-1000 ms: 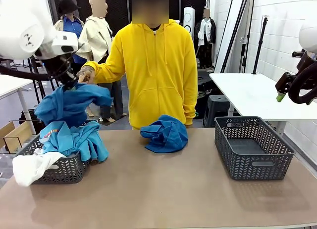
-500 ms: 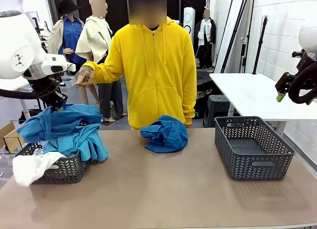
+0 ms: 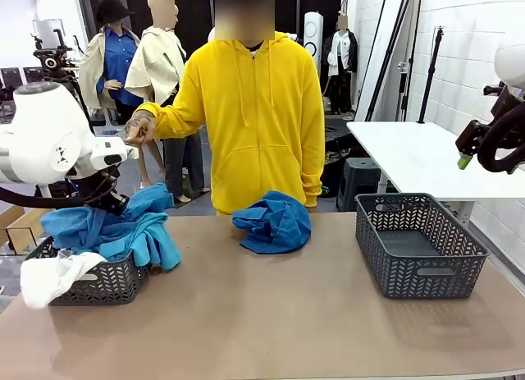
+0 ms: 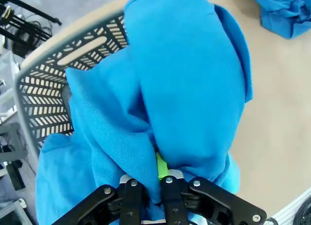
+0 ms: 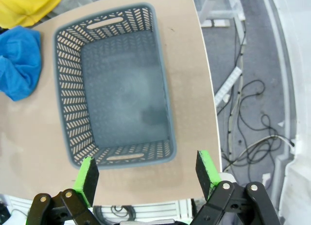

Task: Sort the tops and bottoms.
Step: Sort the clothes according to human instructions.

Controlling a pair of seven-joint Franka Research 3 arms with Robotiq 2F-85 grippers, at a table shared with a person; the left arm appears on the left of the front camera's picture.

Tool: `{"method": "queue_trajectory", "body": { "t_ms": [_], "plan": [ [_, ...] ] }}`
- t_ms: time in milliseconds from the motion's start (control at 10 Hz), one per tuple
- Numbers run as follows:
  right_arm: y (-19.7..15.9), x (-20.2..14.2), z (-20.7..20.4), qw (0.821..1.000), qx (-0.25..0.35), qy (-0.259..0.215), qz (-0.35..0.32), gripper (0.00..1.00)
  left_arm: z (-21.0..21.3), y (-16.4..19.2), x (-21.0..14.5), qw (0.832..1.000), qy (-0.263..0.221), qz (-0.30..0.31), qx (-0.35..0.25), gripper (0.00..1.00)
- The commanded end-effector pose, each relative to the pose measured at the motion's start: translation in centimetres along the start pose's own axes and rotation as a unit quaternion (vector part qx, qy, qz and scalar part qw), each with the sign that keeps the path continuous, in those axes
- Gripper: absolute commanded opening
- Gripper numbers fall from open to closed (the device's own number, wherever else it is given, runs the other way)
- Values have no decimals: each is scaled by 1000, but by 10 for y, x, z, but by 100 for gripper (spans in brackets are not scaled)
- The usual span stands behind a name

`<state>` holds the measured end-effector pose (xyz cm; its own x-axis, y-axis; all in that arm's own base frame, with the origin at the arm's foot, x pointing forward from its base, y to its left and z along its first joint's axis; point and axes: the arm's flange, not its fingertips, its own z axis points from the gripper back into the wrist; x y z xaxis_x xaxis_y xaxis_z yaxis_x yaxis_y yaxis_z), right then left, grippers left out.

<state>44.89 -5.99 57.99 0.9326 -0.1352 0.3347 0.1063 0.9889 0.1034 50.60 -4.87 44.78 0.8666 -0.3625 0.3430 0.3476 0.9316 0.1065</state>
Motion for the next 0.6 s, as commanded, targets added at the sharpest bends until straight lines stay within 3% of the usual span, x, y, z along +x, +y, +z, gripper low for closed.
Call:
{"method": "queue_trajectory", "body": {
  "t_ms": [0, 300, 400, 500],
  "plan": [
    [1, -2, 0, 1000, -10, 2, -7, 100, 4, 9, -7, 1000, -1, 12, 25, 0],
    [1, -2, 0, 1000, -10, 2, -7, 100, 43, 19, 8, 998, -32, 12, 55, 4],
    [1, -2, 0, 1000, -10, 2, -7, 100, 50, 20, 11, 998, -35, 11, 52, 11],
    [1, -2, 0, 1000, -10, 2, -7, 100, 53, 20, 14, 998, -35, 9, 50, 26]
  ]
}}
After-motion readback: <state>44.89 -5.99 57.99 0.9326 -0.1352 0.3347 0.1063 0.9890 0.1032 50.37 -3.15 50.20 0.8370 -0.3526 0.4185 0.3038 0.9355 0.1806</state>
